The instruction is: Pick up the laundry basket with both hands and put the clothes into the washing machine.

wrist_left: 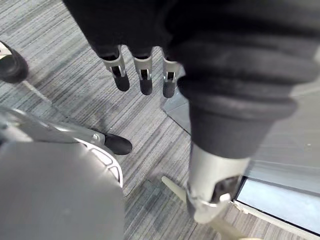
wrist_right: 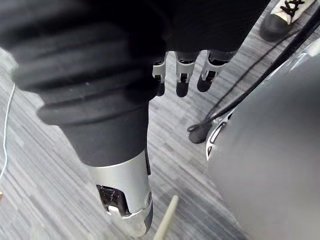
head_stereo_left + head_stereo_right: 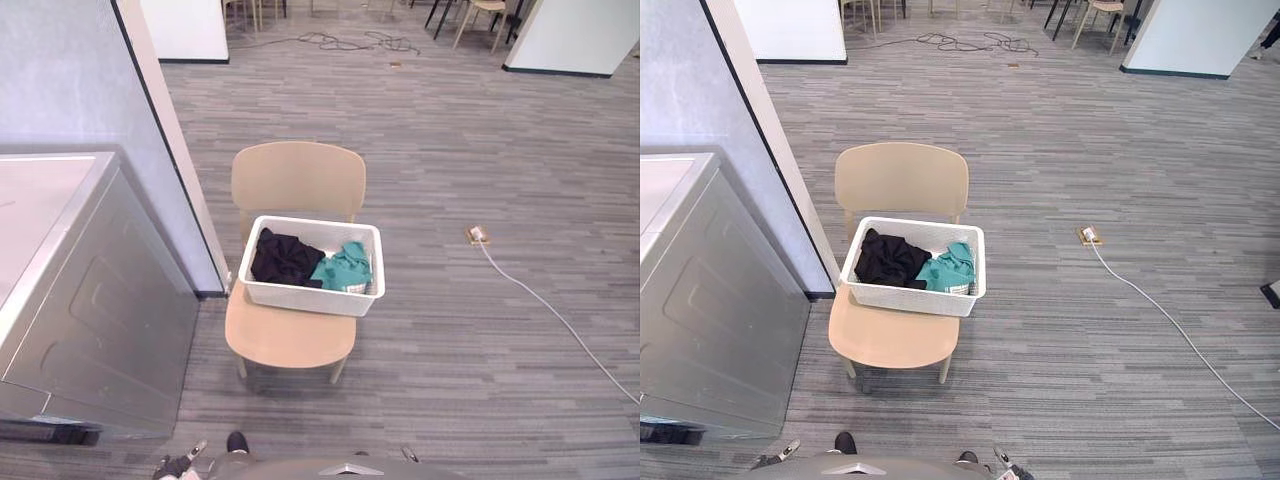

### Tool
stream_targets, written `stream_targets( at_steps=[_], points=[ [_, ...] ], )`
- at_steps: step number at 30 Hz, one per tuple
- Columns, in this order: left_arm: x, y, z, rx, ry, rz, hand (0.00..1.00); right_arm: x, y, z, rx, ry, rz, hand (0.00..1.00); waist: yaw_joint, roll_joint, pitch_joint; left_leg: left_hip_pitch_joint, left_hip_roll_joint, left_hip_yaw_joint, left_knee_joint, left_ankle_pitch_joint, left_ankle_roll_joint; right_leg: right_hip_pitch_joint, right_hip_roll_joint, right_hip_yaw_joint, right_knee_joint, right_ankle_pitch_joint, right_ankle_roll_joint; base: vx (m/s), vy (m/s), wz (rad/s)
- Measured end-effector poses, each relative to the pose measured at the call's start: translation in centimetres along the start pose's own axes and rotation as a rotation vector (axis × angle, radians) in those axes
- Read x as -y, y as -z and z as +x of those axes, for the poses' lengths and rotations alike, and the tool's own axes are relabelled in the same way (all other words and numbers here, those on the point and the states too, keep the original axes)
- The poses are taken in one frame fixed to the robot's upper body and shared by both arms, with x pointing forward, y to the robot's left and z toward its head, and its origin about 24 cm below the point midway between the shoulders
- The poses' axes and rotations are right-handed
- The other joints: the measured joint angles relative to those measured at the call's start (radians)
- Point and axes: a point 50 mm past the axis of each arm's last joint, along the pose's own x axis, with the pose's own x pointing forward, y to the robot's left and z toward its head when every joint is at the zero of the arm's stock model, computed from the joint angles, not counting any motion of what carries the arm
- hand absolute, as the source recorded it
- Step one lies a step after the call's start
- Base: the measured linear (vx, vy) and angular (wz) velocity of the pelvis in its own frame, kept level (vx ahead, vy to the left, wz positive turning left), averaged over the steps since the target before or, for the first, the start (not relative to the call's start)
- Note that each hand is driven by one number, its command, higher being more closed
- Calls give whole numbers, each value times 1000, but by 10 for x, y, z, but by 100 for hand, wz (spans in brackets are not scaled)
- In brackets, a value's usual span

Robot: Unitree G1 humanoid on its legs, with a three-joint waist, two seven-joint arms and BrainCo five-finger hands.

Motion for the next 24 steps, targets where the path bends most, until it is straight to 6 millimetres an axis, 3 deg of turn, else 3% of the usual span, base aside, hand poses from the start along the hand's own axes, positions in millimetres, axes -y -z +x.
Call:
stream_targets(
  at_steps=[2, 3, 16, 19, 24],
  points=[
    [0, -1, 0, 2, 2, 7, 0, -2, 0, 0, 2, -7, -16, 0, -1, -2, -1, 1, 0, 7, 0, -3, -2, -1, 1, 6, -5, 5, 5, 24, 0, -7],
    [7, -11, 2, 36, 34, 75, 0, -10, -4, 0, 9, -42, -65, 0, -29, -2, 3, 21, -10, 13, 0, -17, -1, 24, -4, 10, -28, 8, 7, 7, 0, -3],
    [11, -17, 2, 60, 56, 141, 0, -14, -7, 1, 18, -98, -93, 0, -30, 2, 22, 36, -10, 40, -1, -29, -2, 32, -7, 11, -26, 2, 7, 2, 0, -2],
    [16, -21, 2, 84, 86, 203, 0, -20, -10, 0, 26, -135, -117, 0, -28, 0, 56, 72, -13, 36, -1, -33, -4, 76, -11, -14, -28, -2, 9, 24, -4, 9],
    [27, -37, 1, 159, 146, 393, 0, -44, -24, 0, 74, -219, -360, 0, -27, 2, 78, 38, -34, 11, -1, -26, 6, 56, -35, -50, 1, -7, 22, -11, 22, 14]
  ],
)
